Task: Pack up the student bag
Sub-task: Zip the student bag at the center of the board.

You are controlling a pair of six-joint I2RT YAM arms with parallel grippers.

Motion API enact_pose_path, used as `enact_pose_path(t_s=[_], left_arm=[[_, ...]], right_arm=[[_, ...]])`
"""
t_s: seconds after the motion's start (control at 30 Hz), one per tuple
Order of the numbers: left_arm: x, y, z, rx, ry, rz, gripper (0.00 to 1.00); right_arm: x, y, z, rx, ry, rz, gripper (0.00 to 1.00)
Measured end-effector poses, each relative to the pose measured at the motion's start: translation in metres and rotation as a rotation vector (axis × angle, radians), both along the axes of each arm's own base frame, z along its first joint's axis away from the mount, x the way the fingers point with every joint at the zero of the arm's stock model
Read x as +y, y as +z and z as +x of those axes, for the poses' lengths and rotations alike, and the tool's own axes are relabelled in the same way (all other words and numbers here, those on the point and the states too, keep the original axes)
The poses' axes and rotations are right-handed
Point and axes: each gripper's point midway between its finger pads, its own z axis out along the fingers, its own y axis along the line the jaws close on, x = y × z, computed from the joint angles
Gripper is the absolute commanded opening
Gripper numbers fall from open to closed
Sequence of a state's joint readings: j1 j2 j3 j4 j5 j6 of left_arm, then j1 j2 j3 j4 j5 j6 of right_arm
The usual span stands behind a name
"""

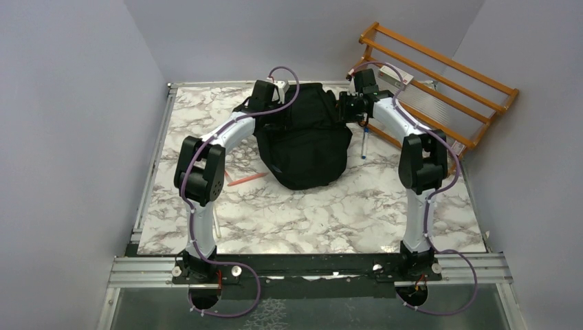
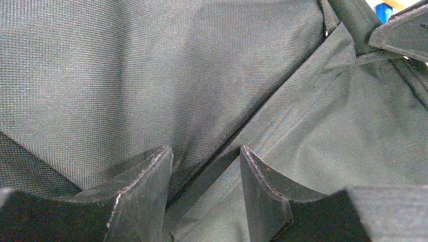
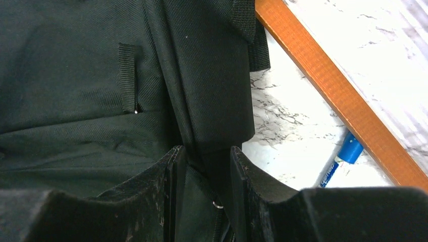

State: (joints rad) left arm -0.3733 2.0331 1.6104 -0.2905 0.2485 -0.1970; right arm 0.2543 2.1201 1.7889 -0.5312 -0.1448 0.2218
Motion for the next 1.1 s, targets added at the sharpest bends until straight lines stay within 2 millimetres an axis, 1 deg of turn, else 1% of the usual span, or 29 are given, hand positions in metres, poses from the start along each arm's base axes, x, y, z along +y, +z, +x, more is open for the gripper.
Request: enact_pose_path(t_s=[0.1,0.17,0.2,0.37,0.43,0.47,0.7,0.8,0.9,1.0,1.1], left_arm=[[0.001,-0.007,-0.002,0.002,0.000,0.000,0.53],[0.001,-0.011,-0.002,0.002,0.000,0.000,0.53],[0.001,-0.013,-0.003,0.000,0.000,0.000,0.53],[0.001,-0.016,-0.002,-0.010,0.000,-0.005,0.52],[0.001,-0.017,-0.002,-0.013,0.000,-0.006,0.52],[0.001,-0.018,-0.002,-0.013,0.000,-0.006,0.52],[0.001,-0.018,-0.002,-0.020,0.000,-0.009,0.52],[0.001,-0.019,-0.002,-0.019,0.000,-0.008,0.52],[0.001,-0.019,-0.002,-0.019,0.000,-0.008,0.52],[0.001,-0.019,-0.002,-0.019,0.000,-0.008,0.51],[0.001,-0.019,-0.002,-0.019,0.000,-0.008,0.51]], right_arm=[[0.000,-0.008,0.002,0.018,0.005,-0.009,0.38],[0.000,-0.011,0.001,0.029,0.009,-0.015,0.32],[0.000,-0.012,0.001,0.033,0.010,-0.017,0.27],[0.000,-0.012,0.002,0.034,0.010,-0.017,0.07],[0.000,-0.012,0.002,0.032,0.009,-0.016,0.02],[0.000,-0.012,0.002,0.031,0.009,-0.016,0.01],[0.000,-0.008,0.000,0.012,0.007,-0.009,0.01],[-0.001,0.000,-0.003,-0.011,0.003,-0.001,0.01],[-0.002,0.013,-0.006,-0.042,0.002,0.008,0.02],[-0.001,0.024,-0.009,-0.064,0.007,0.017,0.17],[-0.001,0.027,-0.009,-0.071,0.012,0.017,0.27]])
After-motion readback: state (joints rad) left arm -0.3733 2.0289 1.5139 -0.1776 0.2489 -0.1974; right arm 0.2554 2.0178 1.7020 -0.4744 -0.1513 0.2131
